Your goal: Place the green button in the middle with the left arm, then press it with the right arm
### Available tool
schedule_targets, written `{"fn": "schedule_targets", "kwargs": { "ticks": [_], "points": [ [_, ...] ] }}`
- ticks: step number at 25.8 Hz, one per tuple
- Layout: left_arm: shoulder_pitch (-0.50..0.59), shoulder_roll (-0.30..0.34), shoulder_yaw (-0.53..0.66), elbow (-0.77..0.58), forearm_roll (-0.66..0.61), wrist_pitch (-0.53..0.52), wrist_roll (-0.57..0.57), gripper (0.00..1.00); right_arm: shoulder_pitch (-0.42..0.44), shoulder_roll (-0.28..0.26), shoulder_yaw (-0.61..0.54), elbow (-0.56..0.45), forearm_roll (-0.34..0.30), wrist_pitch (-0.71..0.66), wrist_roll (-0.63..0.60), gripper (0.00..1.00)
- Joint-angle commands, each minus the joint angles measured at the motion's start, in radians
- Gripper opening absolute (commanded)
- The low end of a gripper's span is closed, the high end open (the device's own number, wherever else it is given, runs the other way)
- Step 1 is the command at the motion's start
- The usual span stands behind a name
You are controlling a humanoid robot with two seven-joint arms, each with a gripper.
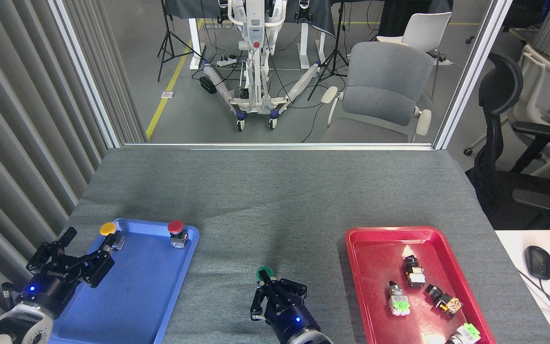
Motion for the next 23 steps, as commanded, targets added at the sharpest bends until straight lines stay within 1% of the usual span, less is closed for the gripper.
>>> {"fn": "schedule_targets", "kwargs": {
  "ticks": [1, 4, 5, 6, 8, 9, 10, 13, 16, 19, 21, 23],
  "points": [
    [-0.008, -0.001, 0.000, 0.012, 0.000, 0.002, 0.000, 1.00, -0.001, 0.008, -0.009, -0.052, 0.000, -0.002, -0.058, 0.14],
    [-0.021, -0.003, 0.000, 0.024, 0.000, 0.003, 0.000, 1.00, -0.003, 0.007, -0.020, -0.092, 0.000, 0.000, -0.066, 0.17],
    [-0.031, -0.001, 0.000, 0.026, 0.000, 0.003, 0.000, 1.00, 0.002, 0.004, -0.035, -0.104, 0.000, -0.002, -0.069, 0.21],
    [-0.032, 0.000, 0.000, 0.027, 0.000, 0.003, 0.000, 1.00, 0.008, 0.002, -0.050, -0.121, 0.000, -0.002, -0.070, 0.30],
    [-0.034, 0.000, 0.000, 0.038, -0.001, 0.002, 0.009, 1.00, 0.030, -0.002, -0.084, -0.156, 0.000, -0.002, -0.069, 0.65],
    [-0.032, 0.000, 0.000, 0.040, 0.000, 0.002, 0.009, 1.00, 0.045, -0.005, -0.110, -0.173, 0.000, -0.003, -0.070, 0.84],
    [-0.032, 0.002, 0.000, 0.041, 0.000, 0.003, 0.009, 1.00, 0.056, -0.010, -0.135, -0.187, 0.000, -0.006, -0.070, 0.99],
    [-0.035, 0.009, 0.000, 0.070, 0.000, 0.011, 0.007, 1.00, 0.097, -0.047, -0.198, -0.250, -0.002, -0.019, -0.070, 1.00],
    [-0.044, 0.005, 0.001, 0.112, 0.000, 0.022, 0.003, 1.00, 0.157, -0.057, -0.274, -0.320, -0.003, -0.065, -0.070, 1.00],
    [-0.043, 0.003, 0.001, 0.098, -0.001, 0.020, 0.013, 1.00, 0.227, -0.091, -0.375, -0.375, -0.006, -0.160, -0.075, 1.00],
    [-0.038, 0.003, 0.000, 0.072, -0.001, 0.020, 0.013, 1.00, 0.264, -0.119, -0.408, -0.406, -0.011, -0.198, -0.098, 1.00],
    [-0.038, 0.005, 0.000, 0.069, 0.000, 0.020, 0.013, 1.00, 0.278, -0.139, -0.418, -0.417, -0.037, -0.209, -0.127, 1.00]
  ]
}}
